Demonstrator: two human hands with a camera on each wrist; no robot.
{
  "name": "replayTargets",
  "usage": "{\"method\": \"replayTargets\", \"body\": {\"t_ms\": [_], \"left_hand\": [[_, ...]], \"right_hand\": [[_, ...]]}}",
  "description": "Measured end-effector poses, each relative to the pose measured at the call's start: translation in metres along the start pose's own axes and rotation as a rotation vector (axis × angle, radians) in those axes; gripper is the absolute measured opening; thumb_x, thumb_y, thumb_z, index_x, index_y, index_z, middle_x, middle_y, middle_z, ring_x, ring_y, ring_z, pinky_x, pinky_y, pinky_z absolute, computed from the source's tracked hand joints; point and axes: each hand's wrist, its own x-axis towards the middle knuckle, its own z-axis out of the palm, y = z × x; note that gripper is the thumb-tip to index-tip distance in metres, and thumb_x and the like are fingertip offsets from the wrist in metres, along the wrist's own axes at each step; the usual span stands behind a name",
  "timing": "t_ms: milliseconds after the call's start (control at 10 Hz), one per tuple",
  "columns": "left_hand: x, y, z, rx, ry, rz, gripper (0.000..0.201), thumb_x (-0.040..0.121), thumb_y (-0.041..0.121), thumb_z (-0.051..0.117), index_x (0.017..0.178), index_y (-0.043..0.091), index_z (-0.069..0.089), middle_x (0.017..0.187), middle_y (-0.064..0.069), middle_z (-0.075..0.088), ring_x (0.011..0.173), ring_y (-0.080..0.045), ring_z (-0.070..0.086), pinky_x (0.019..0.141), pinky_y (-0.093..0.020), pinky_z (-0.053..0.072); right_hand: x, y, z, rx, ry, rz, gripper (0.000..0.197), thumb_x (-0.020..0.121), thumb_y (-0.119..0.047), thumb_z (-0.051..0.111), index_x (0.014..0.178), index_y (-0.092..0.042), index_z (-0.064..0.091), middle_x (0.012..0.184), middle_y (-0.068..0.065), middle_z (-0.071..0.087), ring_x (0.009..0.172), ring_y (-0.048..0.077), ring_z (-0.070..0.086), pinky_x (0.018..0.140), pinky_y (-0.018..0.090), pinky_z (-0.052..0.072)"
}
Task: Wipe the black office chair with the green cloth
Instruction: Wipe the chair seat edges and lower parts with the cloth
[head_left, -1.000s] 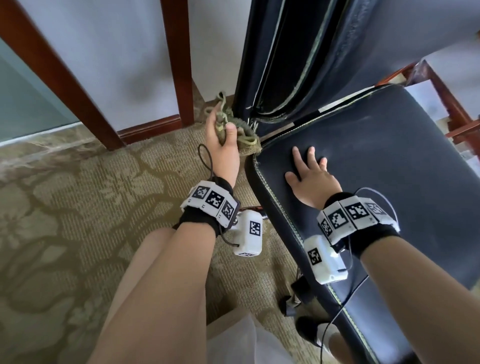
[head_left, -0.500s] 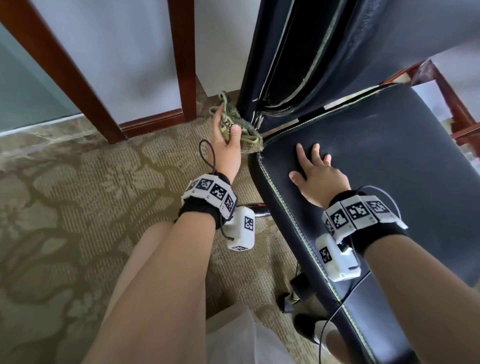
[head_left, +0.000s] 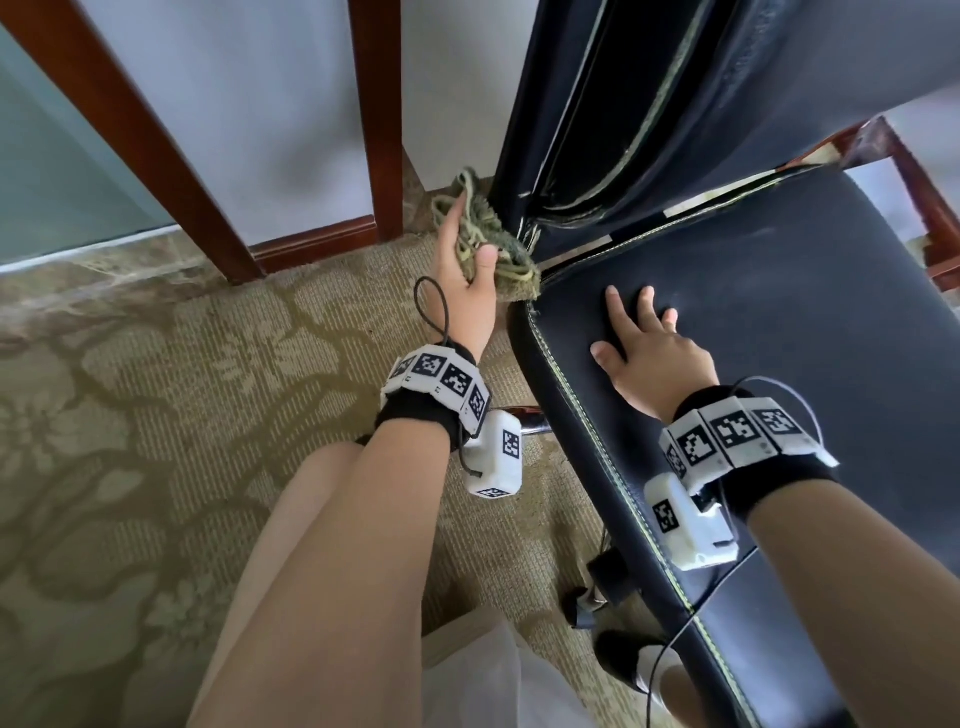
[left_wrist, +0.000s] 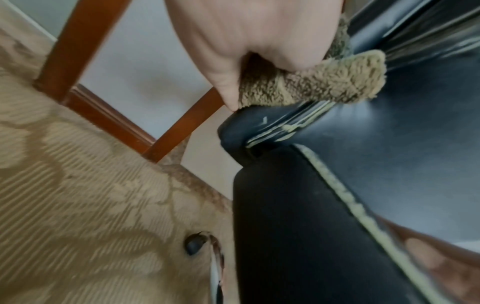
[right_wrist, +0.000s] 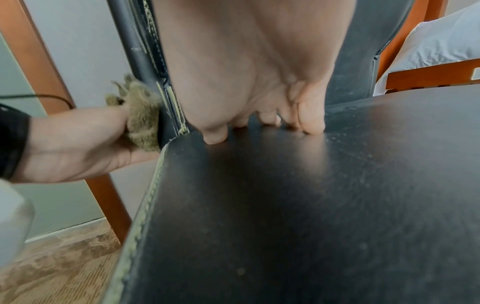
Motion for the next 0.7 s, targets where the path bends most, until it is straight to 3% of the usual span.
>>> {"method": "replayTargets", "body": {"t_ms": [100,200,300,400,500,600,700], "left_hand": [[-0.004,-0.005,-0.002,-0.003,-0.028,-0.122,0.046,0.097,0.008,0.044,0.141,0.014,0.032,0.122,-0.01,0.052,0.103,-0.023,0.055,0.087,-0.026,0.047],[-0.006,-0.008,-0.005,0.073,-0.066,-0.179,0.046,0.099,0.011,0.042,0.141,0.021,0.027,0.123,-0.036,0.051,0.107,-0.052,0.051,0.082,-0.04,0.038],[-0.006,-0.013,-0.009,0.156,-0.101,-0.23,0.049,0.1,0.015,0.04,0.146,0.017,0.022,0.123,-0.039,0.05,0.108,-0.053,0.051,0.079,-0.039,0.036],[-0.005,-0.017,-0.007,0.206,-0.092,-0.244,0.049,0.101,0.021,0.038,0.147,0.019,0.021,0.115,-0.03,0.057,0.084,-0.044,0.059,0.066,-0.035,0.044],[-0.005,-0.013,-0.002,0.108,-0.014,-0.196,0.045,0.1,0.018,0.04,0.144,0.019,0.029,0.123,-0.011,0.057,0.082,-0.03,0.057,0.076,-0.037,0.049],[-0.006,-0.008,0.0,-0.01,0.045,-0.079,0.043,0.098,0.01,0.044,0.14,0.009,0.037,0.12,0.003,0.051,0.092,-0.003,0.057,0.081,-0.023,0.048],[0.0,0.008,0.002,-0.012,0.075,0.138,0.043,0.095,0.012,0.048,0.137,0.007,0.039,0.133,-0.002,0.046,0.111,0.011,0.049,0.096,-0.013,0.04]], "right_hand": [[-0.001,0.0,0.0,0.013,0.002,0.003,0.058,0.099,-0.047,0.021,0.149,-0.033,-0.007,0.158,0.001,-0.008,0.145,0.031,0.003,0.101,0.047,0.036],[0.0,-0.001,0.001,0.009,0.01,0.003,0.058,0.099,-0.047,0.021,0.149,-0.033,-0.007,0.158,0.001,-0.008,0.145,0.03,0.004,0.101,0.046,0.036],[0.0,0.0,0.001,0.006,0.014,0.002,0.058,0.099,-0.047,0.021,0.149,-0.032,-0.007,0.158,0.001,-0.007,0.145,0.03,0.004,0.101,0.047,0.036],[0.0,0.001,0.002,0.011,0.015,-0.001,0.058,0.099,-0.047,0.021,0.148,-0.033,-0.007,0.158,0.001,-0.007,0.145,0.03,0.003,0.101,0.047,0.036],[0.0,0.002,0.002,0.015,0.021,-0.006,0.058,0.099,-0.047,0.021,0.149,-0.033,-0.006,0.158,0.001,-0.007,0.145,0.03,0.004,0.101,0.047,0.037],[0.0,0.002,0.002,0.017,0.025,-0.007,0.058,0.099,-0.047,0.021,0.149,-0.033,-0.006,0.158,0.001,-0.007,0.145,0.03,0.004,0.101,0.047,0.037],[0.0,0.002,0.002,0.019,0.028,-0.009,0.058,0.099,-0.047,0.021,0.149,-0.033,-0.007,0.158,0.001,-0.007,0.145,0.03,0.004,0.1,0.046,0.037]]}}
